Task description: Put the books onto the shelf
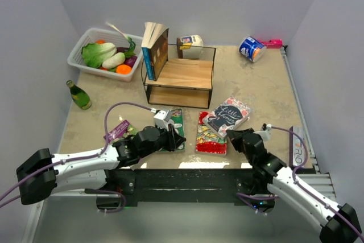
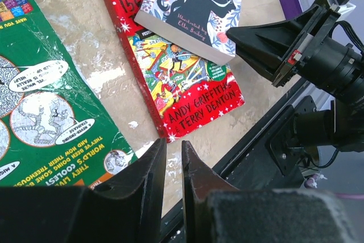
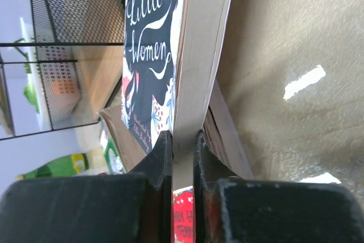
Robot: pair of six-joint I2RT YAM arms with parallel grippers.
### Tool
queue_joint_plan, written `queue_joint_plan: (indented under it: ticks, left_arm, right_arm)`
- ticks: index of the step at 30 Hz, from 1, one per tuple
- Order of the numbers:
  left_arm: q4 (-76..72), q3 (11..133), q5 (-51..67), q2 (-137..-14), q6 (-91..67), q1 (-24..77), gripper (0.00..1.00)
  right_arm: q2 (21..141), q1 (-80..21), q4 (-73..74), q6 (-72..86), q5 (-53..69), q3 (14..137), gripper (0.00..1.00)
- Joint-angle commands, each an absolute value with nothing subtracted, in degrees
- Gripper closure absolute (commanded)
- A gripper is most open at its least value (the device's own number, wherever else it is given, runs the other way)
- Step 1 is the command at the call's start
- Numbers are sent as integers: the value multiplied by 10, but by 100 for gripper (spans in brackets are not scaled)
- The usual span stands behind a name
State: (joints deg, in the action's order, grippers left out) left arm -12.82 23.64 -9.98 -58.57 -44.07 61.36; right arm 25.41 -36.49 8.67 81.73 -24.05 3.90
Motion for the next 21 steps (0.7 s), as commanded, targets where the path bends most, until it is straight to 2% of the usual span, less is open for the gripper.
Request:
queue_joint_plan:
  ticks: [1, 7, 9, 10, 11, 13, 14, 18, 21]
  left_arm:
    - [-147, 236, -105, -575, -454, 614, 78]
    - [-97, 238, -162, -495, -456, 613, 78]
    - [-81, 240, -186, -468, -456, 613, 74]
    - [-76, 245, -192, -441, -455, 613, 71]
    - [-72, 247, -196, -427, -451, 611, 60]
    - [-55, 261, -205, -389, -451, 608, 46]
    - [-47, 267, -208, -377, -451, 606, 34]
    - [20, 311, -210, -320, -440, 592, 17]
    - [41, 321, -179, -302, -451, 589, 15]
  right_arm:
    - [262, -367, 108, 744, -275, 86, 100]
    - [210, -368, 153, 594, -176, 198, 100]
    - [210, -367, 169, 555, -130, 254, 100]
    - [232, -368, 183, 542, -111, 274, 100]
    - [245, -367, 192, 517, -92, 293, 100]
    - [285, -368, 208, 495, -30, 344, 100]
    - [294, -368, 212, 481, -13, 358, 100]
    - [308, -367, 231, 465, 43, 414, 100]
    - [317, -368, 247, 455, 89, 444, 100]
